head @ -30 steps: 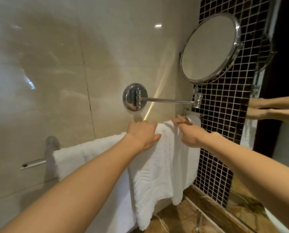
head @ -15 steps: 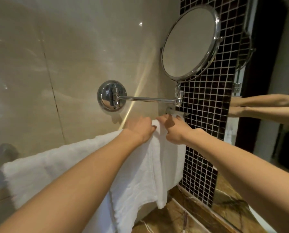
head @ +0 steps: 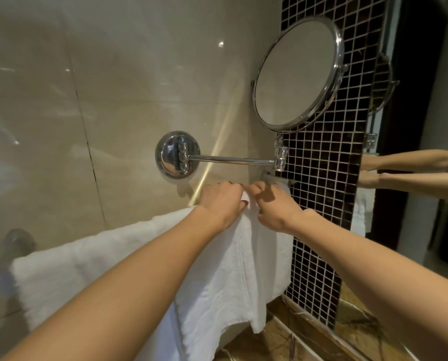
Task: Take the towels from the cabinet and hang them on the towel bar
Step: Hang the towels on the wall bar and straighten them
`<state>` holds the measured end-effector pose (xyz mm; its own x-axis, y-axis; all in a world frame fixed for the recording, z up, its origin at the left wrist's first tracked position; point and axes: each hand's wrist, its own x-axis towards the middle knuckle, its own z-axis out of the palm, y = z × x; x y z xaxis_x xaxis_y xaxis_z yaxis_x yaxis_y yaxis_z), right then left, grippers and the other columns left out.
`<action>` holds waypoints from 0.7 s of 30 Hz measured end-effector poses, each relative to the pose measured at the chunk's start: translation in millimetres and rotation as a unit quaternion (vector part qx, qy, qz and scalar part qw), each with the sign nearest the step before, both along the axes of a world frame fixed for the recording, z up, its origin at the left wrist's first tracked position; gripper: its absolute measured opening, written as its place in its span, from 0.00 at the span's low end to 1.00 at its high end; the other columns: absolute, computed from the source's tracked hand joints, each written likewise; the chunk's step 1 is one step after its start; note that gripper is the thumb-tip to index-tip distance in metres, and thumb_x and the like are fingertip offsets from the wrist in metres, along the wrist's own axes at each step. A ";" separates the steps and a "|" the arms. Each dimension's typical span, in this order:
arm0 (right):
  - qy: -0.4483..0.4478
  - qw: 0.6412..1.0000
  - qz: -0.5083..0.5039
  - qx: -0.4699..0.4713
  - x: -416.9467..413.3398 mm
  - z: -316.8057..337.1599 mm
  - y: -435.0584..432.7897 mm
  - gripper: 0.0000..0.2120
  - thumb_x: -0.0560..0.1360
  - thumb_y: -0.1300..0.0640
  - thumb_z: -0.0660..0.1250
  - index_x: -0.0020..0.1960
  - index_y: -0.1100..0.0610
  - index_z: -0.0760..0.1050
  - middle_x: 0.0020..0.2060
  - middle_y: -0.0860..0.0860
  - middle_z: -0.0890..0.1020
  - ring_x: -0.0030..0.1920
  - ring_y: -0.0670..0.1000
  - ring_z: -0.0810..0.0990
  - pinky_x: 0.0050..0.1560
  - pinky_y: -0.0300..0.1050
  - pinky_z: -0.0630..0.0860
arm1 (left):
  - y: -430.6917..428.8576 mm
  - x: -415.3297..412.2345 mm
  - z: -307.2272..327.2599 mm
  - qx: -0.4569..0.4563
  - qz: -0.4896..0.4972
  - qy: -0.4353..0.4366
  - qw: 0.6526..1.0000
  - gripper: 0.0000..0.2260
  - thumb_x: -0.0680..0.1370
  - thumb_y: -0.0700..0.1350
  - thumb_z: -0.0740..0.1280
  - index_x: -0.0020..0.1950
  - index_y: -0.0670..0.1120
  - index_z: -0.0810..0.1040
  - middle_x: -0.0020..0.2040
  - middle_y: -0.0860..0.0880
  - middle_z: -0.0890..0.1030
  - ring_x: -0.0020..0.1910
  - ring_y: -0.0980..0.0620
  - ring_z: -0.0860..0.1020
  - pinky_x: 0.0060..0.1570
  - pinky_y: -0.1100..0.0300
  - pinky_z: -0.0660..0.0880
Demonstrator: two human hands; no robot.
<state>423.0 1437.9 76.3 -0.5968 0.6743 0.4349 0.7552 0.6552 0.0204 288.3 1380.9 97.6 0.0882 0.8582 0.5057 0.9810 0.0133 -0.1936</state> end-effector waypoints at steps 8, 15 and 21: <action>0.008 0.994 0.002 -0.106 -1.2 6.6 3.7 0.30 0.70 0.68 0.61 0.71 0.55 0.64 0.67 0.58 0.69 0.67 0.59 0.68 0.67 0.53 0.68 | 7.3 -3.1 2.4 -0.043 0.003 -0.066 0.997 0.13 0.81 0.50 0.56 0.54 0.44 0.76 0.54 0.40 0.79 0.53 0.38 0.77 0.43 0.54 0.68; 0.011 1.000 -0.016 -0.014 1.7 7.7 -7.2 0.26 0.71 0.66 0.62 0.68 0.60 0.65 0.66 0.59 0.69 0.65 0.61 0.69 0.65 0.54 0.69 | 2.0 2.1 0.0 -0.032 0.000 -0.037 0.999 0.14 0.78 0.54 0.60 0.53 0.45 0.75 0.53 0.42 0.79 0.51 0.40 0.77 0.41 0.54 0.70; 0.004 0.998 -0.023 -0.060 6.9 3.8 -4.1 0.20 0.70 0.67 0.60 0.61 0.59 0.69 0.58 0.58 0.74 0.58 0.60 0.73 0.57 0.54 0.74 | 7.9 0.5 0.8 -0.048 0.013 -0.038 0.998 0.14 0.80 0.53 0.61 0.54 0.43 0.76 0.54 0.40 0.79 0.53 0.38 0.77 0.42 0.54 0.68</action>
